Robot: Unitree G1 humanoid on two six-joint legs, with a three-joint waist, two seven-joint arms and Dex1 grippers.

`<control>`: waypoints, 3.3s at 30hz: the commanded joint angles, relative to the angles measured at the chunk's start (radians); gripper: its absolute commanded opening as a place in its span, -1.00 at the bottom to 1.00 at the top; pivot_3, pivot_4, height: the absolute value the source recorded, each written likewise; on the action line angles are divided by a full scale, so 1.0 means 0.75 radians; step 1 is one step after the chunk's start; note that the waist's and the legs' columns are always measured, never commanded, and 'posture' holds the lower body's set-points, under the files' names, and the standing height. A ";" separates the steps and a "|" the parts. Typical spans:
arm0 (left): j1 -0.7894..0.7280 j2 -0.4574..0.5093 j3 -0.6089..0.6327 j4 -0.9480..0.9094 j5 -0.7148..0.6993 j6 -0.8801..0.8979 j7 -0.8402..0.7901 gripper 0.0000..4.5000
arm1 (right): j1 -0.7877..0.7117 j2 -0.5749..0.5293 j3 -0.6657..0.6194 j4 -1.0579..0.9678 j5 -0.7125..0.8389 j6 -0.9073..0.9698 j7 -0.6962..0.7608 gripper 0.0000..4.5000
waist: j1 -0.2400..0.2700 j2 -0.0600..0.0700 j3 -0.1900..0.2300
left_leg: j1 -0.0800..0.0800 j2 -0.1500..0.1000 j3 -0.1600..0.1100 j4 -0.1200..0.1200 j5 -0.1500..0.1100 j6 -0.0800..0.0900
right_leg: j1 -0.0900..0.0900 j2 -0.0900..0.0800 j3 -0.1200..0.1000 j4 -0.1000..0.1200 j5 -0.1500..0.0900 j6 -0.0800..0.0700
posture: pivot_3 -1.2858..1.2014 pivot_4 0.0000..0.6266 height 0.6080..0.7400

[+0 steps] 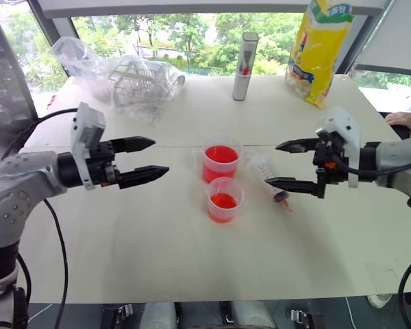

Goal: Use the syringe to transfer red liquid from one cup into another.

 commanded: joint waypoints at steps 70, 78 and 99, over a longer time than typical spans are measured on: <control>-0.076 -0.132 -0.057 -0.056 0.032 -0.061 0.110 1.00 | -0.887 0.552 0.758 1.320 -0.669 0.539 -0.143 -0.36 | -0.006 -0.001 -0.001 | -0.002 -0.001 0.002 0.001 0.000 0.000 | -0.004 0.001 0.001 0.003 0.001 0.000 | 0.03 -0.52 1.00; -0.185 -0.152 -0.091 0.047 0.067 -0.093 0.060 1.00 | -0.868 0.511 0.190 0.959 -0.609 0.323 -0.397 -0.36 | -0.003 0.001 0.000 | -0.005 -0.002 0.002 0.001 0.000 0.000 | -0.006 0.001 0.000 0.002 0.001 0.000 | 0.03 -0.52 1.00; -0.684 -0.211 -0.215 0.507 0.229 -0.179 -0.238 1.00 | -0.293 1.120 0.056 0.443 -0.365 -0.643 -0.464 -0.36 | -0.005 0.000 -0.001 | -0.004 -0.002 0.001 0.002 0.001 -0.001 | -0.005 0.002 -0.001 0.005 0.000 0.000 | 0.03 -0.52 1.00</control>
